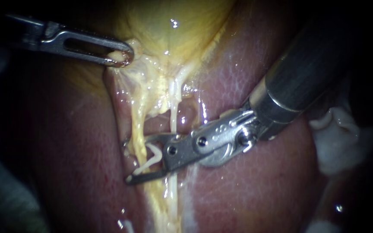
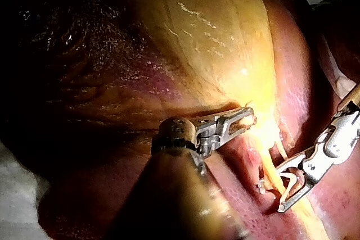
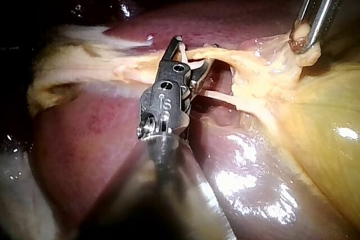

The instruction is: Clipping first clip left tube

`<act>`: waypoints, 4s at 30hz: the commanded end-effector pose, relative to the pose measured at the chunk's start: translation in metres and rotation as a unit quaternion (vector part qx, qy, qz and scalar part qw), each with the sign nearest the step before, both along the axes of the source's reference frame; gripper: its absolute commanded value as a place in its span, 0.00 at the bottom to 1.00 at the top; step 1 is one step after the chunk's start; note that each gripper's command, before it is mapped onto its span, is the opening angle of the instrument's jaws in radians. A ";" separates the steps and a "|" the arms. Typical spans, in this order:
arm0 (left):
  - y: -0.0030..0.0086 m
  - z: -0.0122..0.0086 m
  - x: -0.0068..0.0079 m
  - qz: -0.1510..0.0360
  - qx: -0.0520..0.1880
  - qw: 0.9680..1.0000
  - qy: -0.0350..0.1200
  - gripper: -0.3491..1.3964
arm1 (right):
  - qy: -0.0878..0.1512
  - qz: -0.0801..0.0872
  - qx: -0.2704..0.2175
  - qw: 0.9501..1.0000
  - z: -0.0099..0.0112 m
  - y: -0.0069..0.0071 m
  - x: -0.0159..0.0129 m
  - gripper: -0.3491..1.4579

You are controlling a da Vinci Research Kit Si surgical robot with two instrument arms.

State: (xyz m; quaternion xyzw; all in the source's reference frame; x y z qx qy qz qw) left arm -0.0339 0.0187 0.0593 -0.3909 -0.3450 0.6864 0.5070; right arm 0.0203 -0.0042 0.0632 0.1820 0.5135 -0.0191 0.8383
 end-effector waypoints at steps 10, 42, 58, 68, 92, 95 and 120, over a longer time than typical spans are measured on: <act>0.0000 0.0000 0.0000 0.000 0.000 1.000 0.000 0.00 | 0.000 0.010 0.018 1.000 -0.0001 -0.0001 -0.0005 0.43; 0.0000 0.0000 0.0000 0.000 0.000 1.000 0.000 0.00 | 0.028 0.074 0.412 0.908 0.0013 0.0002 -0.0012 0.46; 0.0000 0.0000 0.0000 0.000 0.000 1.000 0.000 0.00 | 0.044 0.089 0.492 0.865 0.0023 0.0002 -0.0012 0.46; 0.0000 0.0000 0.0000 0.000 0.000 1.000 0.000 0.00 | 0.044 0.085 0.492 0.865 0.0031 -0.0005 -0.0005 0.46; 0.0000 0.0000 0.0000 0.000 0.000 1.000 0.000 0.00 | 0.143 0.056 0.524 0.838 0.0044 -0.0024 -0.0001 0.44; 0.0000 0.0000 0.0000 0.000 0.000 1.000 0.000 0.00 | 0.143 0.056 0.524 0.838 0.0043 -0.0023 -0.0001 0.44; 0.0000 0.0000 0.0001 0.000 0.000 1.000 0.000 0.00 | 0.136 0.041 0.535 0.833 0.0001 -0.0009 -0.0012 0.36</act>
